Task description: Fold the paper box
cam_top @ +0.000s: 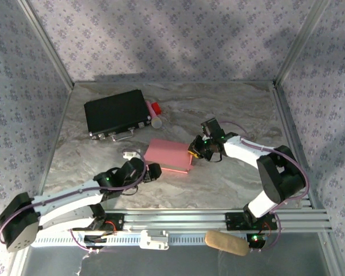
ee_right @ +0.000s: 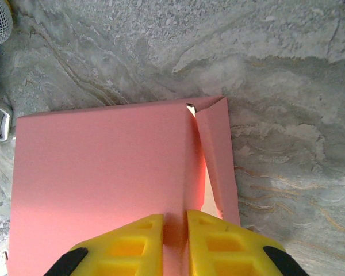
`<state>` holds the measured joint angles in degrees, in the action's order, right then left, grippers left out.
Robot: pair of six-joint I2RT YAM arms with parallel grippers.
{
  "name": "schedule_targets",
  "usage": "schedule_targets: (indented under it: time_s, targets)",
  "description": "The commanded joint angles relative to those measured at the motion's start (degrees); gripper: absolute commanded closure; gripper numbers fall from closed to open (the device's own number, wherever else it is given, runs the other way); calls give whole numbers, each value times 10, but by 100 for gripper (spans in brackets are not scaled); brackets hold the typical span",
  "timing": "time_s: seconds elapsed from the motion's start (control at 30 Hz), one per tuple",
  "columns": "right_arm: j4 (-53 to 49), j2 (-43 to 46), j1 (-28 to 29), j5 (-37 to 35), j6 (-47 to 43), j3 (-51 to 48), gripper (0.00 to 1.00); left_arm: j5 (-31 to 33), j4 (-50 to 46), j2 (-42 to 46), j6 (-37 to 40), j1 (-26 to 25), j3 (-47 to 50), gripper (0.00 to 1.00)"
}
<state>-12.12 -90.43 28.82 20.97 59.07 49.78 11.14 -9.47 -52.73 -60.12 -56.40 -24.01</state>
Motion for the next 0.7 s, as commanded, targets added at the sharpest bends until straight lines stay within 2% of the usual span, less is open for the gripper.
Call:
schedule_targets:
  time_s: [0.0,0.17,0.27,0.3,0.37,0.47,0.57,0.67]
  targets:
    - [-28,-10,3,-22,-15,18,84,-13,-119,61,-15,-17,-38,23]
    - [-53,-12,7,-38,-27,29,84,31,-242,125,2,-15,-109,24]
    - [-63,-10,8,-47,-33,31,84,50,-290,113,40,22,-156,25]
    - [-65,-9,7,-50,-34,30,84,31,-291,102,57,45,-163,26]
    - [-68,-10,9,-53,-38,32,84,-40,-246,71,94,122,-160,28]
    - [-70,-14,11,-56,-40,33,84,-114,-157,8,147,200,-155,37]
    - [-71,-21,12,-58,-42,36,85,-156,-88,-73,188,226,-171,44]
    - [-74,-25,13,-59,-43,40,85,-185,-68,-156,207,228,-204,50]
